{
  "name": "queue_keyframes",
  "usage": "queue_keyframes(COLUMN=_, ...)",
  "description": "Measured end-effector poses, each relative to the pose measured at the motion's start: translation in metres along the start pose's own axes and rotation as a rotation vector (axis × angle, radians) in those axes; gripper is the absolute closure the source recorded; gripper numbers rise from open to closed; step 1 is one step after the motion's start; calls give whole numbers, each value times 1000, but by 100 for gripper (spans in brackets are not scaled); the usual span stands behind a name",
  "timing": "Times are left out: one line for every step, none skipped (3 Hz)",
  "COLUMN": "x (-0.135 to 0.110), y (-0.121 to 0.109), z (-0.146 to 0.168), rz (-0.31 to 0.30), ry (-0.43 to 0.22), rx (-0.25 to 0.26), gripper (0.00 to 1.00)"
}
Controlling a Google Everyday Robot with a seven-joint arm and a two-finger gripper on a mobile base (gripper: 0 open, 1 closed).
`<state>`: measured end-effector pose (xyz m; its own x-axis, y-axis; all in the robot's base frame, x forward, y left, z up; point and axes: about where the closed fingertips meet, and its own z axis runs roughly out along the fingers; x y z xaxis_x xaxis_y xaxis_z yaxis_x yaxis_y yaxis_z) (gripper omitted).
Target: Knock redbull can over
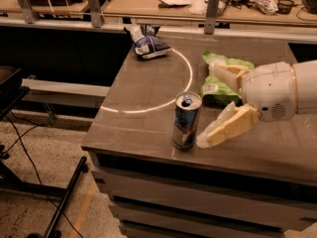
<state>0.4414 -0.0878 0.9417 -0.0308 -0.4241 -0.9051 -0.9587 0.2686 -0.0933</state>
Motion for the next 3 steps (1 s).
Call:
queue_keyframes(x=2, y=1, z=6, rz=22, ry=-70, rx=-3, gripper=0)
queue_keyframes(x=5, y=5, z=12, rz=31, ry=-120, rx=10, gripper=0)
queue_keyframes(x=8, y=7, z=20, rz=38, ry=-145, rx=17, gripper=1)
